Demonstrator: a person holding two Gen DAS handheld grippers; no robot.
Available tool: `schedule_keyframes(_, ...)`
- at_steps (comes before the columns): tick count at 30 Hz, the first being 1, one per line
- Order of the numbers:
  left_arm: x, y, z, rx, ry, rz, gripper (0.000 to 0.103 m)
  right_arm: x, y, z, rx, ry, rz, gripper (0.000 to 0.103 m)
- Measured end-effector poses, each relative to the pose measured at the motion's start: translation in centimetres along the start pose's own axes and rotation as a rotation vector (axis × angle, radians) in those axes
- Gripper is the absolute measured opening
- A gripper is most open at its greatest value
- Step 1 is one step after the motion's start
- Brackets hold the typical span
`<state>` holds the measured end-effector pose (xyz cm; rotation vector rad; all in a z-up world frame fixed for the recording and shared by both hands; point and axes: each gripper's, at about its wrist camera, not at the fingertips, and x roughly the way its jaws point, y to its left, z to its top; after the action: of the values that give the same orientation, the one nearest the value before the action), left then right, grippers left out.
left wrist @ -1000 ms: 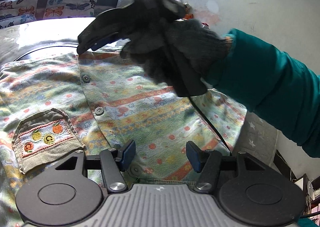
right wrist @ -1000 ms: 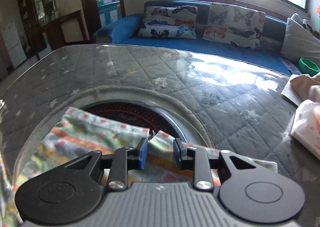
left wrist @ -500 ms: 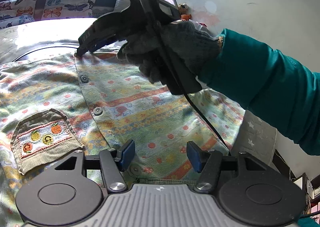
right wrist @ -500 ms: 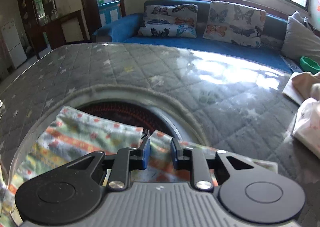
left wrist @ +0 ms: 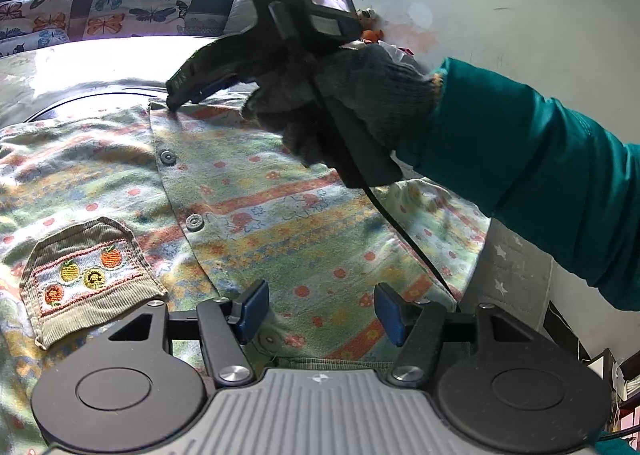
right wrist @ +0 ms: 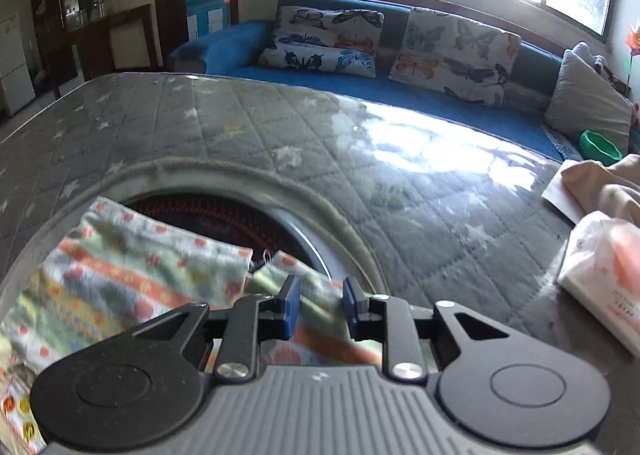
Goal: Fold clothes
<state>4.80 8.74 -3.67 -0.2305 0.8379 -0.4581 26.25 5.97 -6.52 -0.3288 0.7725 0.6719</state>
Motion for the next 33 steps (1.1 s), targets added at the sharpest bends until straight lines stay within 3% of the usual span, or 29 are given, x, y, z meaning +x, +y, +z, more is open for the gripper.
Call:
schedule_keyframes(11, -0.3, 0.3, 0.1, -0.019, -0.006, -0.015, 0.065, -2.3, 1.2, -1.7, -0.038, 0.064, 0.074, 0.024)
schedule_keyframes(17, -1.5, 0.5, 0.1, -0.024, -0.016, 0.031, 0.068, -3.1, 1.1, -1.9, 0.002, 0.074, 0.093, 0.027)
schedule_keyframes(33, -4.4, 1.2, -2.9, -0.008, -0.023, 0.148, 0.067, -14.5, 4.5, -11.3, -0.195, 0.168, 0.201, 0.034)
